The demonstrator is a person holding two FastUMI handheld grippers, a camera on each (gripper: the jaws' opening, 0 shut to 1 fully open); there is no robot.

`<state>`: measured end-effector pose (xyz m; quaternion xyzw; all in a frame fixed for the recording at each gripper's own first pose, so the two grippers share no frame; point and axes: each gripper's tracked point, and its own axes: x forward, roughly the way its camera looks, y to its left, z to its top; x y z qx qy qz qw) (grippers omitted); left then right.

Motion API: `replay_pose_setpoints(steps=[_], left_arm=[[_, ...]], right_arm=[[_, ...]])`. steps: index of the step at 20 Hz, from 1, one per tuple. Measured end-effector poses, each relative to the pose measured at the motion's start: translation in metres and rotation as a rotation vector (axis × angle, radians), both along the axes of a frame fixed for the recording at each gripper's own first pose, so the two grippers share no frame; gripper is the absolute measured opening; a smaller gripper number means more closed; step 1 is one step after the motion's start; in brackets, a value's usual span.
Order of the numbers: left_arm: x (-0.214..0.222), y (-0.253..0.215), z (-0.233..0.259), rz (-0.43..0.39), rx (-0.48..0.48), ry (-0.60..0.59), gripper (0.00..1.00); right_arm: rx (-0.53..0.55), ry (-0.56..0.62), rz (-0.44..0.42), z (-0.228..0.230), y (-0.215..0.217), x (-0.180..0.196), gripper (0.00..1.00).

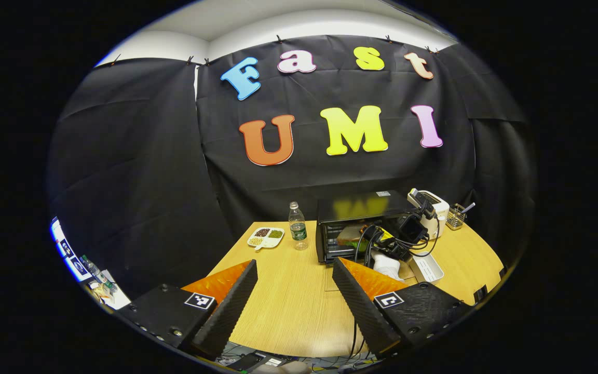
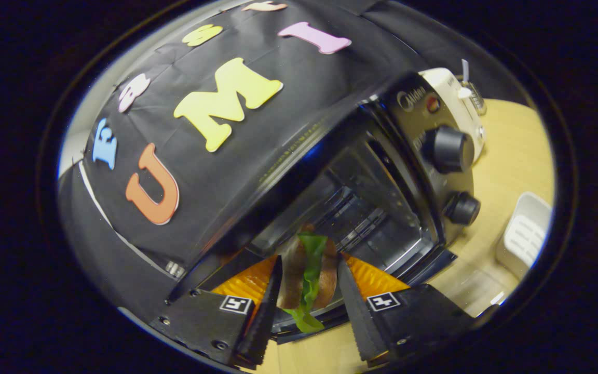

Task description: Open the electric oven with the left hand, put the food in, and close the electric oven.

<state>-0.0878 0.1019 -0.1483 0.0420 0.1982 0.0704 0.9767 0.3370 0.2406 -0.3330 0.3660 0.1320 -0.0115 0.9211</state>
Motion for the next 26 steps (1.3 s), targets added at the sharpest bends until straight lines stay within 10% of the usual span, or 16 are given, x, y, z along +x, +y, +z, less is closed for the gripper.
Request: replay_pose_setpoints(steps=[5,15,16,26], left_arm=[[0.005,-0.002,0.005,0.003,-0.021,-0.015,0.96],[0.018,-0.009,0.039,0.003,-0.043,-0.123,0.96],[0.02,-0.01,0.042,0.001,-0.044,-0.135,0.96],[0.042,-0.051,0.048,-0.079,-0.063,-0.193,0.95]], right_arm=[[-0.155,0.002,0.045,0.011,-0.013,-0.024,1.0],[-0.539,-0.16,0.227,0.142,-0.06,-0.161,0.89],[-0.555,-0.175,0.225,0.159,-0.072,-0.176,1.0],[-0.653,-0.225,0.08,0.254,-0.201,-0.27,0.89]])
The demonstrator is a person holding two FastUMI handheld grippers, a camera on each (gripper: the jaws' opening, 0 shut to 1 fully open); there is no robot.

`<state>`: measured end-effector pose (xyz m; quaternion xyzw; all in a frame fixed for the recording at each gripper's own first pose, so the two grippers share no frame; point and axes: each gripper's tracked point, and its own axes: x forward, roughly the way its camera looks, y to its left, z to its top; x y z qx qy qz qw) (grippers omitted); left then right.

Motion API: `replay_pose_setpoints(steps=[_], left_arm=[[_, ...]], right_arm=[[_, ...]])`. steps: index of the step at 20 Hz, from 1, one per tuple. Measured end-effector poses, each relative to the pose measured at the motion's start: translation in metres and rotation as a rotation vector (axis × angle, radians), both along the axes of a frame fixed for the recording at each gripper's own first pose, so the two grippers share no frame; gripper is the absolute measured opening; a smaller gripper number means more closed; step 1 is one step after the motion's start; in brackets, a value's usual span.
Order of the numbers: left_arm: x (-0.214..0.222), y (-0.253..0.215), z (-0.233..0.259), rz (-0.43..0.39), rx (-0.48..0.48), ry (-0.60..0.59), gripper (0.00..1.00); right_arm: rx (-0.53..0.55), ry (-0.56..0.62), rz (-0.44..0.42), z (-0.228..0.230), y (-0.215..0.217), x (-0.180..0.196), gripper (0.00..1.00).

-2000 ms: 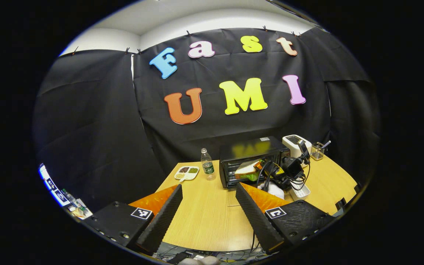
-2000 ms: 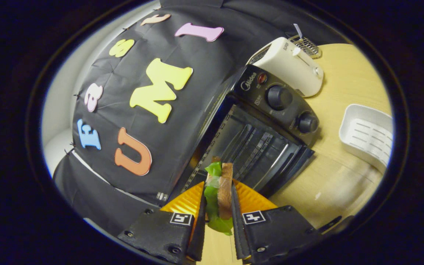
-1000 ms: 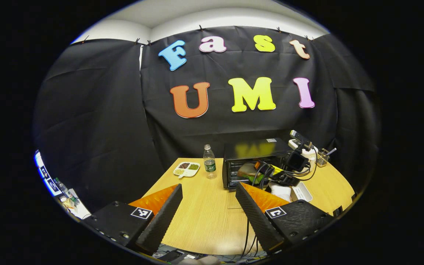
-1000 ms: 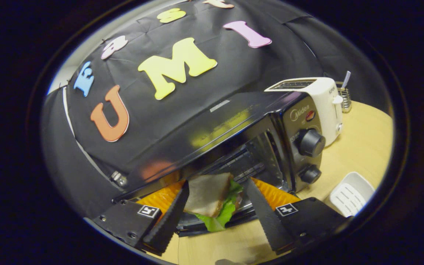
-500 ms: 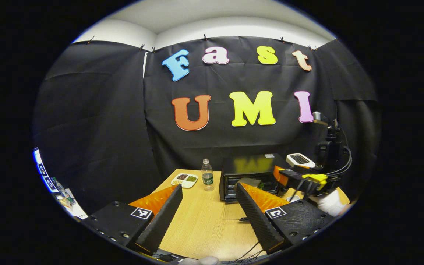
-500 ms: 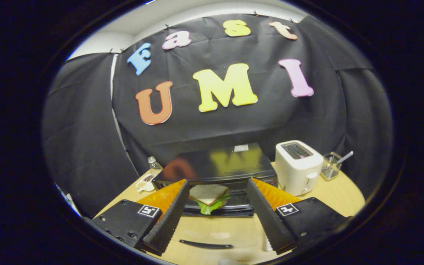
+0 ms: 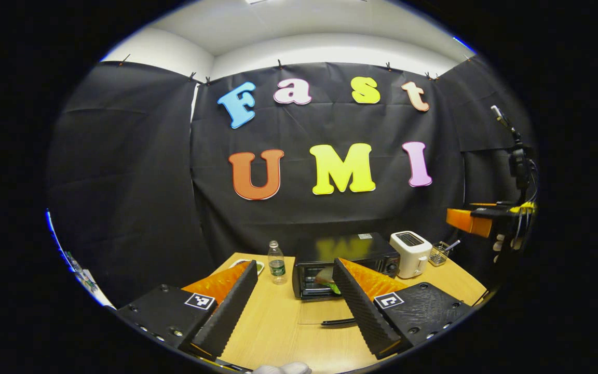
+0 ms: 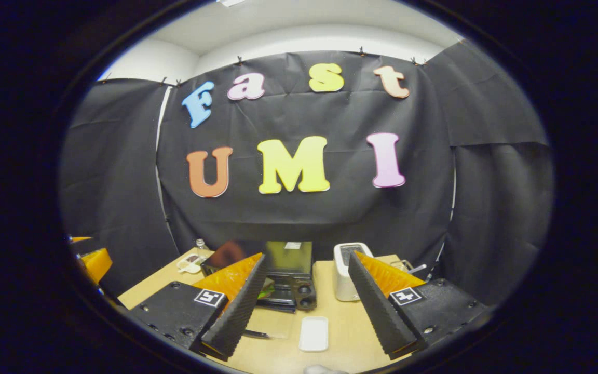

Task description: Open the electric oven with the left hand, put the food in, and close the electric oven.

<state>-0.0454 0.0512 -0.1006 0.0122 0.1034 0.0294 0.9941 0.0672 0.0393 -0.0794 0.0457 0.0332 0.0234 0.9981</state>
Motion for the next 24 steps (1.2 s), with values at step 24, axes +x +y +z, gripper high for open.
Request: replay_pose_setpoints(steps=[24], left_arm=[[0.028,-0.107,-0.32,-0.106,-0.104,0.542,0.96]], right_arm=[[-0.101,0.091,-0.207,0.0,-0.112,-0.036,0.9]])
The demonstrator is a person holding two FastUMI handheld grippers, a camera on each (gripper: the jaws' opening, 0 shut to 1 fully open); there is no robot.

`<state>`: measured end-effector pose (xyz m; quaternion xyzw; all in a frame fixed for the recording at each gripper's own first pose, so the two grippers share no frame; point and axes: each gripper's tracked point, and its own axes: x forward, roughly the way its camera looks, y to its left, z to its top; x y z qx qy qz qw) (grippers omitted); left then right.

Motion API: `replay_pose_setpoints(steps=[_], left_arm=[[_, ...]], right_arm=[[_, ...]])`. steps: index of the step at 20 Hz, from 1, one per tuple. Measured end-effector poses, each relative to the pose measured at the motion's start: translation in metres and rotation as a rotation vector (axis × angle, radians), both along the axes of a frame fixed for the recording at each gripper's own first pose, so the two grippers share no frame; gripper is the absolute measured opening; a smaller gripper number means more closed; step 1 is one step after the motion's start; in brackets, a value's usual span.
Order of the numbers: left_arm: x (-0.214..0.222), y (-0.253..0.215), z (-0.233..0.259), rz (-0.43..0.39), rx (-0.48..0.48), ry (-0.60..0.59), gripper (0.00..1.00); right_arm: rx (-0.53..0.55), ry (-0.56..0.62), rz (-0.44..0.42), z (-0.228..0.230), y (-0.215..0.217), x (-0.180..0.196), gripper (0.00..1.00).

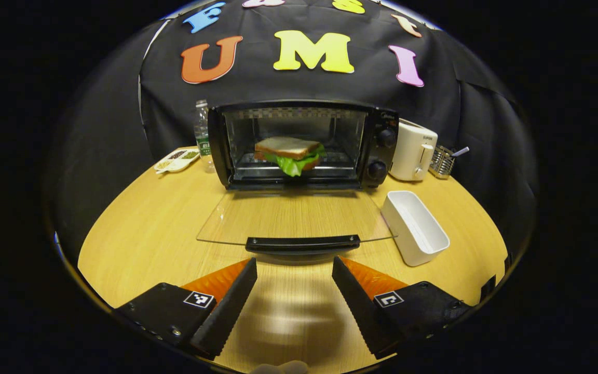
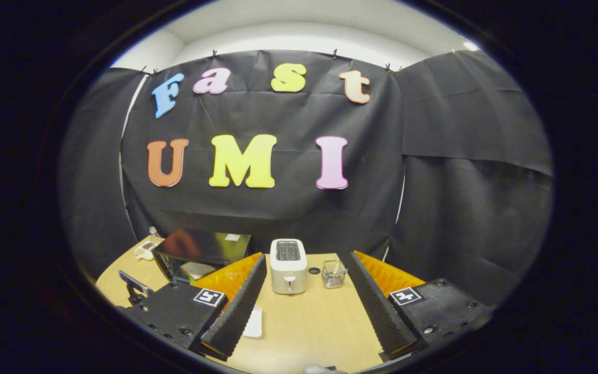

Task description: Open the electric oven with the left hand, put the food in, and close the electric oven.

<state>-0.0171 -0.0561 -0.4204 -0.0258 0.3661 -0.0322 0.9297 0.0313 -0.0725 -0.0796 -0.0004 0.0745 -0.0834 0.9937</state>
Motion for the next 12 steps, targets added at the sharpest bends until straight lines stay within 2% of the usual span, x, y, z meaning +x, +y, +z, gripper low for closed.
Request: replay_pose_setpoints(steps=[1,2,3,4,7,8,9,12], left_arm=[[0.002,-0.001,-0.01,-0.001,0.005,0.018,0.96],[0.003,-0.001,-0.019,-0.004,0.013,0.035,0.96],[0.004,-0.002,-0.027,-0.002,0.014,0.05,0.96],[0.007,-0.002,-0.033,-0.006,0.017,0.058,0.96],[0.021,-0.001,-0.039,-0.007,0.029,0.046,0.96],[0.021,-0.004,-0.04,-0.008,0.021,0.053,0.96],[0.021,-0.004,-0.039,-0.01,0.025,0.053,0.95],[0.024,-0.005,-0.033,-0.021,0.033,0.036,0.94]], right_arm=[[-0.003,0.013,-0.005,-0.004,-0.001,0.002,0.9],[-0.006,0.024,-0.009,-0.008,-0.003,0.003,1.0],[-0.008,0.035,-0.013,-0.011,-0.003,0.004,1.0],[-0.005,0.042,-0.013,-0.013,-0.004,0.005,0.91],[-0.006,0.051,-0.016,-0.017,-0.005,0.01,0.91],[-0.006,0.055,-0.018,-0.018,-0.005,0.011,1.0],[-0.006,0.056,-0.016,-0.017,-0.005,0.011,0.91],[-0.012,0.06,-0.018,-0.017,-0.008,0.014,0.92]])
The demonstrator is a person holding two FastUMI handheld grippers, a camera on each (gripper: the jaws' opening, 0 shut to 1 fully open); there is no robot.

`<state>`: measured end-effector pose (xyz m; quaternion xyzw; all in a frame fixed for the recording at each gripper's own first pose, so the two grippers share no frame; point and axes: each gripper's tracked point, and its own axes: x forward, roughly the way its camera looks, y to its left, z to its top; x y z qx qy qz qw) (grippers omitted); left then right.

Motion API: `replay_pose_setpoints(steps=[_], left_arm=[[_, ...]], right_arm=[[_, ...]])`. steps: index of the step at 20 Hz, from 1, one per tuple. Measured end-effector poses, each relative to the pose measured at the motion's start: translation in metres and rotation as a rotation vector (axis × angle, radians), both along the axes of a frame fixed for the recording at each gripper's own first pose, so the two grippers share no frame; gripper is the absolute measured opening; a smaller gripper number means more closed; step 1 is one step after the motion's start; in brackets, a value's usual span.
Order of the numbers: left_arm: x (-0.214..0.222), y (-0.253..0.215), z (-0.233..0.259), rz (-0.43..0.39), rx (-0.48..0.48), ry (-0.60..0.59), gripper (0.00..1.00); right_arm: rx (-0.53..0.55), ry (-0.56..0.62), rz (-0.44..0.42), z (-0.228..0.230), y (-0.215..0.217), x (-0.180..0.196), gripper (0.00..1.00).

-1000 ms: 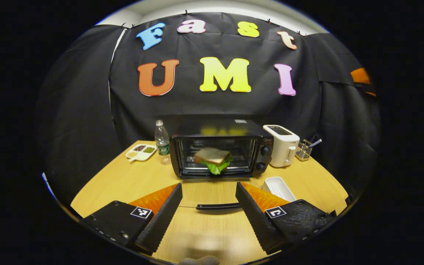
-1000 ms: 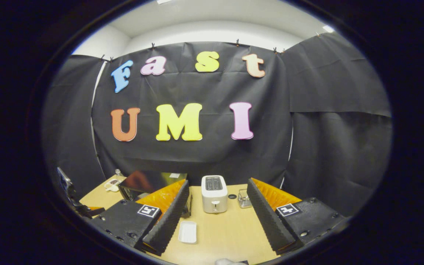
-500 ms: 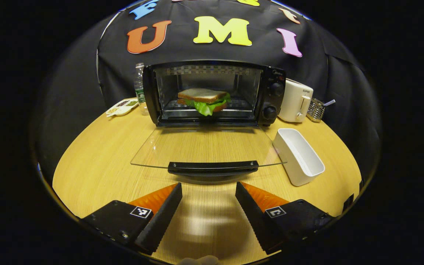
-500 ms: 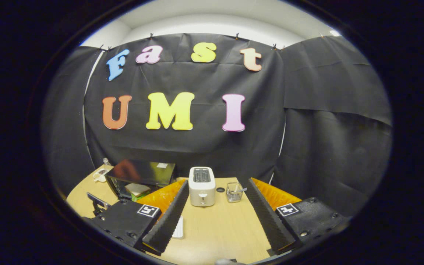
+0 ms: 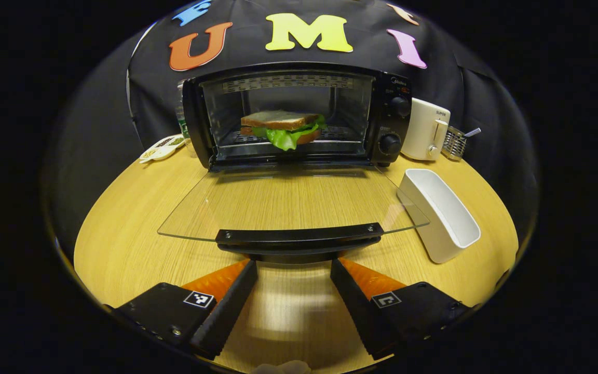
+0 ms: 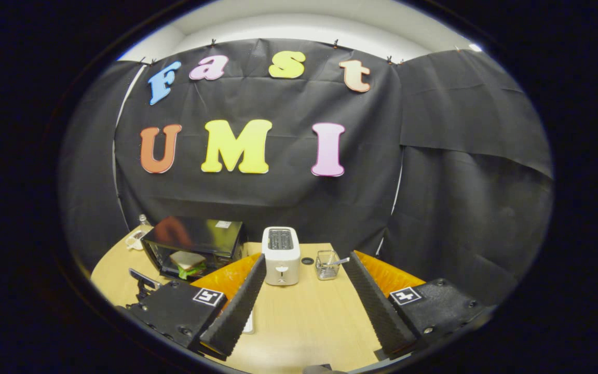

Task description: Open the electric oven with the left hand, put the food in, and close the electric oven.

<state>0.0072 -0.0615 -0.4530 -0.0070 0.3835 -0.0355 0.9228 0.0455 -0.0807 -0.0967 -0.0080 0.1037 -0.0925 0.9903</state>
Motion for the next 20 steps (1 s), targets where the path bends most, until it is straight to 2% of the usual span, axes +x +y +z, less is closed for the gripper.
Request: replay_pose_setpoints(steps=[1,2,3,4,6,7,20], left_arm=[[0.002,0.001,0.005,-0.005,0.002,-0.009,0.94],[0.003,0.001,0.009,-0.008,0.005,-0.013,0.94],[0.006,0.001,0.015,-0.009,0.004,-0.017,0.94],[0.009,0.001,0.022,-0.007,-0.001,-0.027,0.94],[0.018,0.001,0.037,-0.007,-0.002,-0.053,0.94],[0.023,0.001,0.045,-0.007,-0.001,-0.069,0.94],[0.099,0.001,0.104,0.009,0.008,-0.205,0.94]], right_arm=[[0.002,0.001,-0.001,0.0,-0.001,0.002,0.92],[0.006,0.002,-0.001,-0.001,-0.002,0.002,1.0],[0.014,0.005,0.001,-0.003,-0.001,0.004,1.0],[0.02,0.007,0.004,-0.004,-0.001,0.006,0.92],[0.031,0.009,0.007,-0.005,-0.001,0.008,0.92],[0.037,0.008,0.006,-0.005,-0.001,0.01,1.0],[0.076,0.003,-0.02,-0.008,-0.015,0.018,1.0]])
